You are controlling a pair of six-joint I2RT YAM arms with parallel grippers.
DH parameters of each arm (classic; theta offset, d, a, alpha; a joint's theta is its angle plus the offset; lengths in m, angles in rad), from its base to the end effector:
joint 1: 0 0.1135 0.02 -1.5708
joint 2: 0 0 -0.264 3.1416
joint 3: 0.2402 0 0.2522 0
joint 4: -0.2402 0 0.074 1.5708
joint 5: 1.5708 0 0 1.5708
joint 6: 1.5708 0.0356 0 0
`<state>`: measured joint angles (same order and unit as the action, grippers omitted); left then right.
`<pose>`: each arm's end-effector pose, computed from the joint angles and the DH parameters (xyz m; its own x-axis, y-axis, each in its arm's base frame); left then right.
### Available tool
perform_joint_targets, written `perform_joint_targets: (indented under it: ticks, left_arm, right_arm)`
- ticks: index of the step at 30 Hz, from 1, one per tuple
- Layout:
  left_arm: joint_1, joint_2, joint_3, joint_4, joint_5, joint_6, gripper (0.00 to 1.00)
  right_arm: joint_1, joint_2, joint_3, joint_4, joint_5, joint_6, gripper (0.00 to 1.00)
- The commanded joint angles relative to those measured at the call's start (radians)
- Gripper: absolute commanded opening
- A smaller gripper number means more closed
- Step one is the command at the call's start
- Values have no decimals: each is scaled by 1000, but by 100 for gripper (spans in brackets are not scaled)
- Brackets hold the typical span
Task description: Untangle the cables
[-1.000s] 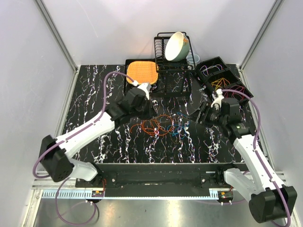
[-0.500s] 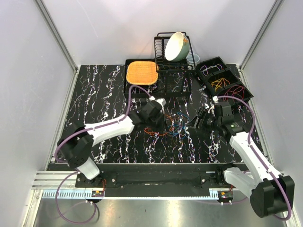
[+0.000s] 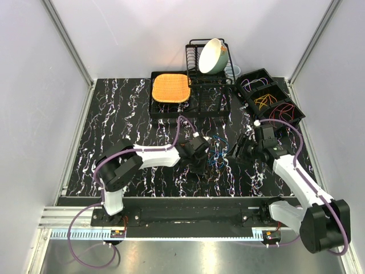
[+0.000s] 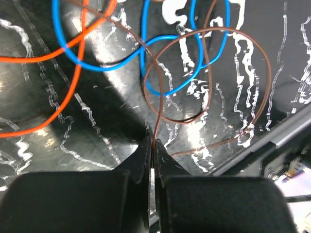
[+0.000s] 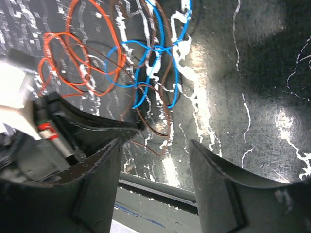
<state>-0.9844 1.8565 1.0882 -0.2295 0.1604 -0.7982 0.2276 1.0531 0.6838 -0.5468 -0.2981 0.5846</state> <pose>0.2008 -0.3125 0.1480 -0.9477 0.1490 -0.2823 0.2744 0.8321 -0.4819 0.1976 0.0565 0.2247 -0.8596 0.3424 -0.3792 0.1013 0.8417 0.5303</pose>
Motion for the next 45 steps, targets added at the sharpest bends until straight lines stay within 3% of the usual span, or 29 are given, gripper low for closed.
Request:
perform_joint_targets:
  ticks: [1,7,16,31,45]
  left_arm:
    - [0,27,55,29,-19,11,0]
    - [1,38,55,24,-41,11,0]
    - [1,35,55,19,-56,10,0]
    - [0,32,33,36,-58,20,0]
    - [3,24,4,64,-48,30,0]
  right_arm:
    - [13,48,-15,54,-18,9,61]
    - [84,139,-20,97,-15,14,55]
    - [182,249,22,53,145,57,56]
    - [314,410,125,31,272,112,34]
    - [391,525,178,5,367,146,23]
